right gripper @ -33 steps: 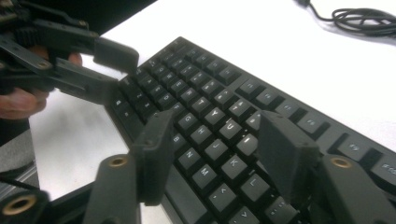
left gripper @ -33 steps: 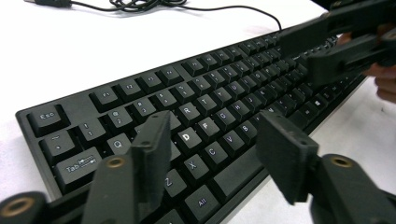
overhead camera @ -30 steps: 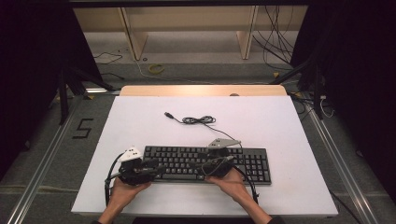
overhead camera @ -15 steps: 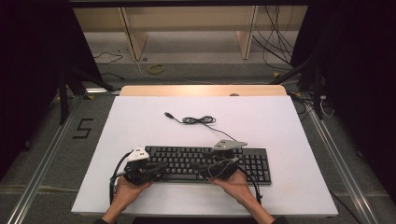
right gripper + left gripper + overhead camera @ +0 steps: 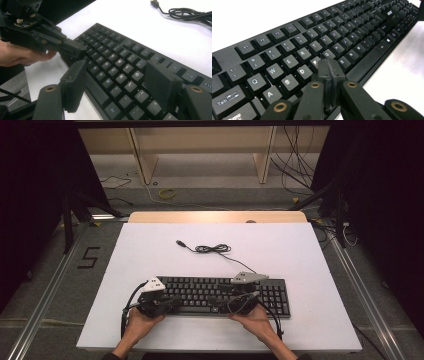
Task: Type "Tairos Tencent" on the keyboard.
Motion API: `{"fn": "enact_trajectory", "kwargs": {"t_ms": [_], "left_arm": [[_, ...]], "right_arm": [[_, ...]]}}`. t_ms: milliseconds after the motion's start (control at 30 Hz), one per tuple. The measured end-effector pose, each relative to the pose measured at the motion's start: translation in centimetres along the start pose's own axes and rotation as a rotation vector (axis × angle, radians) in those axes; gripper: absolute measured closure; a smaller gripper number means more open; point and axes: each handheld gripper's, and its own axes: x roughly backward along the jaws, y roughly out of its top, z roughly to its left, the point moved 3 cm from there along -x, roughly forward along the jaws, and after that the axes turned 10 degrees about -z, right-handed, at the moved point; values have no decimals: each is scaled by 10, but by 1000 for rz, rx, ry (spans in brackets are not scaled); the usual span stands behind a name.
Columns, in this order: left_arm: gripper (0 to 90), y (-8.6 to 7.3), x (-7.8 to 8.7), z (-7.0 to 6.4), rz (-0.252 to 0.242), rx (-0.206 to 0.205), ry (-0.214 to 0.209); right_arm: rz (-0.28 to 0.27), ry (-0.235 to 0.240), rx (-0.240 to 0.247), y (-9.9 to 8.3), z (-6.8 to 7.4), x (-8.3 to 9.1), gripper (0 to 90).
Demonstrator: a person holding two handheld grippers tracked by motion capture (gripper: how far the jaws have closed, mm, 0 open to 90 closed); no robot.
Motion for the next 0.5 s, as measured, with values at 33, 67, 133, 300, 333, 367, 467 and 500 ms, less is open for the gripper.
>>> {"fn": "enact_trajectory", "kwargs": {"t_ms": [33, 67, 133, 300, 333, 367, 467, 500], "left_arm": [[890, 0, 0, 0, 1, 1, -1], [889, 0, -1, 0, 2, -2, -1], [890, 0, -1, 1, 6, -3, 0], [890, 0, -3, 0, 14, -7, 0], [889, 0, -3, 0, 16, -7, -1], [889, -1, -3, 0, 16, -7, 1], [890, -1, -4, -1, 23, -4, 4], [890, -1, -4, -1, 24, -2, 3]], "right_arm": [[-1, 0, -1, 0, 0, 1, 353], [-2, -2, -1, 0, 0, 1, 353], [-4, -1, -1, 0, -1, 3, 352], [-7, -3, -1, -1, 0, 5, 344], [-8, -2, -3, -1, 0, 6, 343], [-9, 0, -1, -1, 0, 6, 340], [-12, 3, 0, -1, 1, 8, 335], [-12, 3, -1, -1, 1, 8, 334]]}}
